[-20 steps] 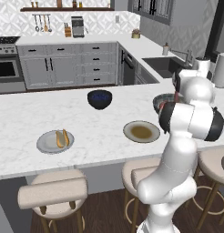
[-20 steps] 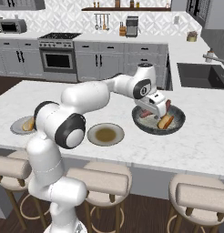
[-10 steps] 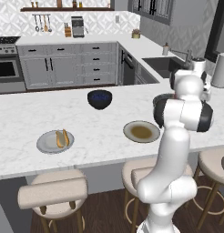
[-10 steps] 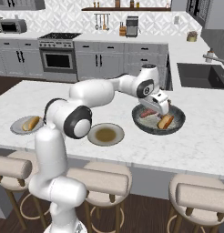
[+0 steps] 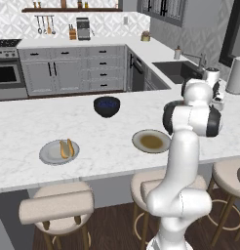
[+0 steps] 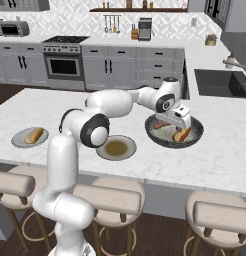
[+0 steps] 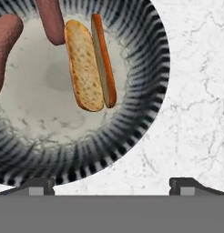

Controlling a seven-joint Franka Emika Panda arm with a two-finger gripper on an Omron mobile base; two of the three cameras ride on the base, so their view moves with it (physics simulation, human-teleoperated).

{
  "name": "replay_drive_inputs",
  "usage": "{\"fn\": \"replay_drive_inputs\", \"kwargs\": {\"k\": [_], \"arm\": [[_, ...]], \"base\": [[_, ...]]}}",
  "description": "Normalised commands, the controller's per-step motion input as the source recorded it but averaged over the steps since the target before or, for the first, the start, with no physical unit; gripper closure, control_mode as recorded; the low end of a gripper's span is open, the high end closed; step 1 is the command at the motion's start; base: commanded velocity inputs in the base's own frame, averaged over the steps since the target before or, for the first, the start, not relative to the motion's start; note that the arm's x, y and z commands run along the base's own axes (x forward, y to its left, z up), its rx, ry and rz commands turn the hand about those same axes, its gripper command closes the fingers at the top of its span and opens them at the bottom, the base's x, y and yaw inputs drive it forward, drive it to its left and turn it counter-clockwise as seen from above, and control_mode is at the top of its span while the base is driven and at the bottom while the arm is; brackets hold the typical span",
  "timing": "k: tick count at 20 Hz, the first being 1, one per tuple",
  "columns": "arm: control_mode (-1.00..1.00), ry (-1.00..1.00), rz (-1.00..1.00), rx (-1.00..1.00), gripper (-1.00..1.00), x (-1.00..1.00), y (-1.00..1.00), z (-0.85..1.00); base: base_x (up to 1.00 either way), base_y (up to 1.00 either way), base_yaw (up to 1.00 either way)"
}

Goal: Place one bun and one sausage from the bowl on each plate.

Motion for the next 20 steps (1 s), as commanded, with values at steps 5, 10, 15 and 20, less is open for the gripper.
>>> {"fn": "replay_drive_inputs", "kwargs": {"k": [5,10,15,20], "arm": [[-1.00,0.04,0.15,-0.02,-1.00,0.24,-0.01,-0.27],[-1.00,0.04,0.00,-0.07,-1.00,0.23,-0.09,-0.38],[-1.00,0.00,0.00,0.00,-1.00,0.32,0.00,-0.23],[-1.00,0.03,0.00,-0.01,-1.00,0.21,-0.17,-0.24]], "base": [[0.00,0.00,0.00],[0.00,0.00,0.00],[0.00,0.00,0.00],[0.00,0.00,0.00]]}}
